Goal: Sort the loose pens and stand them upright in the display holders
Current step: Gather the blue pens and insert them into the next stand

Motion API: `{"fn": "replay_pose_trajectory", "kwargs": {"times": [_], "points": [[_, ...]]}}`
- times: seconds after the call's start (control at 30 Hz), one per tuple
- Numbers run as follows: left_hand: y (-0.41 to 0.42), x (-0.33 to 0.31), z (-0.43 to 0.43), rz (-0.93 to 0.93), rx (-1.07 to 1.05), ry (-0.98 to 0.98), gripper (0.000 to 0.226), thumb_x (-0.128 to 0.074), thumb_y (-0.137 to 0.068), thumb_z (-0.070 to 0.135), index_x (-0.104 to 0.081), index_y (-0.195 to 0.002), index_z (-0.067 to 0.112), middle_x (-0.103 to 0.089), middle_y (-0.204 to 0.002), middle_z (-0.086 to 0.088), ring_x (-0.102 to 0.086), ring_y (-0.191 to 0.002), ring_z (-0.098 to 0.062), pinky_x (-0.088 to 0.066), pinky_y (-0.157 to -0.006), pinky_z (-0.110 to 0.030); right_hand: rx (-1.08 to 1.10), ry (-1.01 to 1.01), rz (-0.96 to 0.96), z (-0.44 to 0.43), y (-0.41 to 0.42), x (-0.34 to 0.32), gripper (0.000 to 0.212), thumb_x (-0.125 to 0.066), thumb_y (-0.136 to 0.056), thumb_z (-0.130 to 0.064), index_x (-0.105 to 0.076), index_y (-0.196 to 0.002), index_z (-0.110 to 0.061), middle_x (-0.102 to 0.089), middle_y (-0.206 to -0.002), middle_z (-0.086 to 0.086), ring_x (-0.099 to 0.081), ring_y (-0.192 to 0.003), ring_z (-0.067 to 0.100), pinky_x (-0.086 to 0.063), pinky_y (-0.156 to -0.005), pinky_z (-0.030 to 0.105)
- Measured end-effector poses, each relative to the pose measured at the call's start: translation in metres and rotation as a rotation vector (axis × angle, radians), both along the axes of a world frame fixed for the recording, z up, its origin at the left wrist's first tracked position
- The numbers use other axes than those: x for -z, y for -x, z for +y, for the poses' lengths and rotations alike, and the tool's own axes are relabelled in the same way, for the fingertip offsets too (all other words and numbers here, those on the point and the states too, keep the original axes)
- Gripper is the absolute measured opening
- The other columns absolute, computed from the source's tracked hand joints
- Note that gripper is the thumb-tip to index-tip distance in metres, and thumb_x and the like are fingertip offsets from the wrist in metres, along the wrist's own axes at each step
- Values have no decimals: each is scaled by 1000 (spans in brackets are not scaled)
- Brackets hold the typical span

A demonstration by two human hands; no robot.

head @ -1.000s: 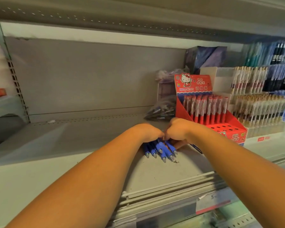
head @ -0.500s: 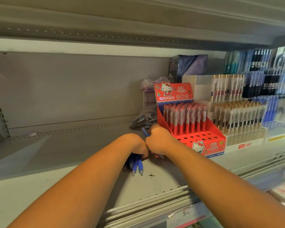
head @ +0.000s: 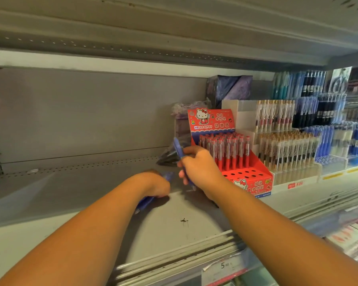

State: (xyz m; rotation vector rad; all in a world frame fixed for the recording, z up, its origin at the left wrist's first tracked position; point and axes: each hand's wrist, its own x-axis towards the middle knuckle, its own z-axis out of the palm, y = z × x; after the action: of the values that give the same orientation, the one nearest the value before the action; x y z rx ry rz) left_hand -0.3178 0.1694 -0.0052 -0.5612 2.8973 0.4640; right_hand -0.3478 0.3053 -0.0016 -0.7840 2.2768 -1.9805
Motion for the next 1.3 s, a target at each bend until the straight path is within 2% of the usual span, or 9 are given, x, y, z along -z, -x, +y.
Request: {"fn": "replay_pose_trajectory", "kwargs": {"times": [0.03, 0.1, 0.3, 0.37, 0.5, 0.63, 0.87, 1.17, 1.3], "points": [[-4, -2, -4, 70, -16, -125, 17, -56, -65, 17, -63, -80, 12, -60, -64, -8, -59, -58, -26, -43, -54, -28, -16, 82, -35, 3, -4, -4, 26, -41, -94, 4, -54, -111, -11, -60, -80, 11, -51, -45, 12, -40, -38, 25], [-12, -9, -9, 218, -21, -368, 12, -51, -52, 19, -48, -60, 11, -48, -46, -7, -43, -43, -21, -34, -50, -26, -45, 241, -101, 13, -11, -10, 26, -39, -94, 6, -57, -109, -4, -57, -75, 10, -45, -46, 14, -34, -37, 24], [-45, -47, 24, 635, 149, -919, 21, -55, -53, 15, -45, -71, 10, -44, -57, -10, -42, -41, -19, -39, -45, -26, -5, 487, -142, 54, -42, -22, 16, -46, -97, -9, -60, -90, -2, -54, -69, 7, -41, -46, 13, -27, -35, 22], [-55, -55, 45, 702, 252, -1055, 14, -55, -63, 8, -42, -69, 12, -40, -62, -10, -38, -41, -18, -33, -46, -26, 25, 538, -138, 69, -53, -25, 18, -49, -98, -13, -60, -89, -2, -53, -66, 6, -40, -46, 13, -28, -34, 22], [-63, -57, 91, 718, 437, -1254, 26, -46, -82, -3, -40, -67, 17, -29, -65, -8, -26, -48, -17, -23, -48, -26, 66, 633, -126, 104, -73, -30, 20, -44, -101, -13, -57, -88, -4, -51, -65, 4, -41, -46, 11, -31, -35, 22], [-62, -46, 140, 652, 567, -1361, 18, -48, -72, 0, -41, -81, 14, -27, -62, -5, -24, -46, -16, -22, -45, -24, 41, 756, -169, 149, -83, -27, 14, -46, -100, -13, -55, -103, -4, -53, -69, 4, -45, -51, 11, -38, -40, 21], [-42, -28, 238, 574, 641, -1507, 21, -49, -65, 6, -42, -82, 15, -34, -55, 1, -29, -39, -14, -28, -44, -21, 60, 913, -245, 259, -74, -15, 16, -45, -100, -15, -56, -98, -4, -54, -75, 5, -46, -60, 14, -43, -47, 21], [16, -5, 376, 550, 671, -1657, 25, -46, -68, 6, -44, -92, 13, -39, -58, 2, -32, -40, -13, -33, -42, -21, 74, 836, -256, 405, -23, 5, 28, -45, -101, -18, -60, -113, 2, -59, -75, 5, -45, -63, 14, -41, -47, 22], [42, -2, 414, 557, 645, -1648, 27, -46, -68, 7, -46, -94, 13, -40, -59, 1, -33, -40, -13, -32, -43, -21, 47, 812, -240, 440, 12, 4, 24, -45, -101, -15, -61, -109, 0, -58, -77, 5, -46, -61, 13, -42, -48, 21]]}}
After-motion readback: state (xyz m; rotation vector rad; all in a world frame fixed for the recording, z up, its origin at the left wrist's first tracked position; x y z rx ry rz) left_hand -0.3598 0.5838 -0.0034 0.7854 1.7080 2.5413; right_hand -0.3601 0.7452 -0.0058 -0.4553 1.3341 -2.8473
